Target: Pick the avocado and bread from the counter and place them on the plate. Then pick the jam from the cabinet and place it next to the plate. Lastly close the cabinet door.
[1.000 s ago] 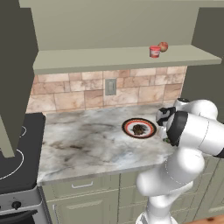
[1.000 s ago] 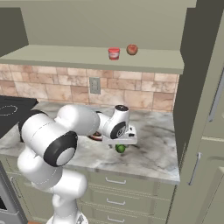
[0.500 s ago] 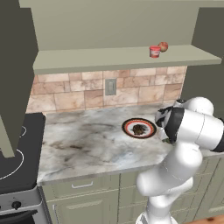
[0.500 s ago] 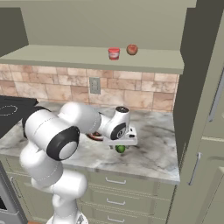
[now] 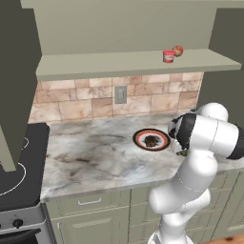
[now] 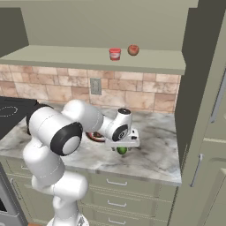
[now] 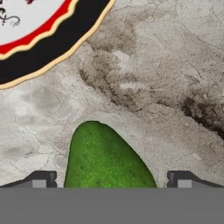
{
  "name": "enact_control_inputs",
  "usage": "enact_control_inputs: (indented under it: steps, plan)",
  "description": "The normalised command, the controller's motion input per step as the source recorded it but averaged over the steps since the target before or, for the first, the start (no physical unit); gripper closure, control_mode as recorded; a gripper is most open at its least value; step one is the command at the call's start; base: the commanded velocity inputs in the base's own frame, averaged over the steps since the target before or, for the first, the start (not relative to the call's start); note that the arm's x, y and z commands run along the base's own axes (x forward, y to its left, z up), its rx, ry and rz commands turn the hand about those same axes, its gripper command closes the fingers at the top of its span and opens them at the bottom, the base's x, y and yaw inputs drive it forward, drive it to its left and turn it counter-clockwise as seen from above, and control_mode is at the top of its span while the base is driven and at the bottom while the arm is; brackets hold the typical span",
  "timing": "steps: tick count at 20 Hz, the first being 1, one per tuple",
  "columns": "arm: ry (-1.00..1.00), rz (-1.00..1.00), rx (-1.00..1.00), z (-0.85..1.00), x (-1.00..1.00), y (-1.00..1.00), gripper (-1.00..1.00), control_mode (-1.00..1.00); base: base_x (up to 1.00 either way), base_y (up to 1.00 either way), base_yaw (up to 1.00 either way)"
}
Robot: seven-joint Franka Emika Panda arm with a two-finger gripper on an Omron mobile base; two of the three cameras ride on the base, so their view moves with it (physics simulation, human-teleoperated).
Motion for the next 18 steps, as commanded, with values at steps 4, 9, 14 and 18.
enact_control_inputs:
  steps: [4, 9, 14, 18]
  plan:
    - [0.01, 0.00, 0.00, -0.13, 0.04, -0.02, -1.00, -1.00, 0.00, 0.00, 0.00]
    - [0.01, 0.00, 0.00, -0.12, 0.00, -0.01, 1.00, -1.00, 0.00, 0.00, 0.00]
    - [0.02, 0.00, -0.01, -0.15, 0.00, 0.00, 1.00, -1.00, 0.00, 0.00, 0.00]
    - [0.00, 0.00, 0.00, -0.06, -0.04, 0.00, 1.00, -1.00, 0.00, 0.00, 0.00]
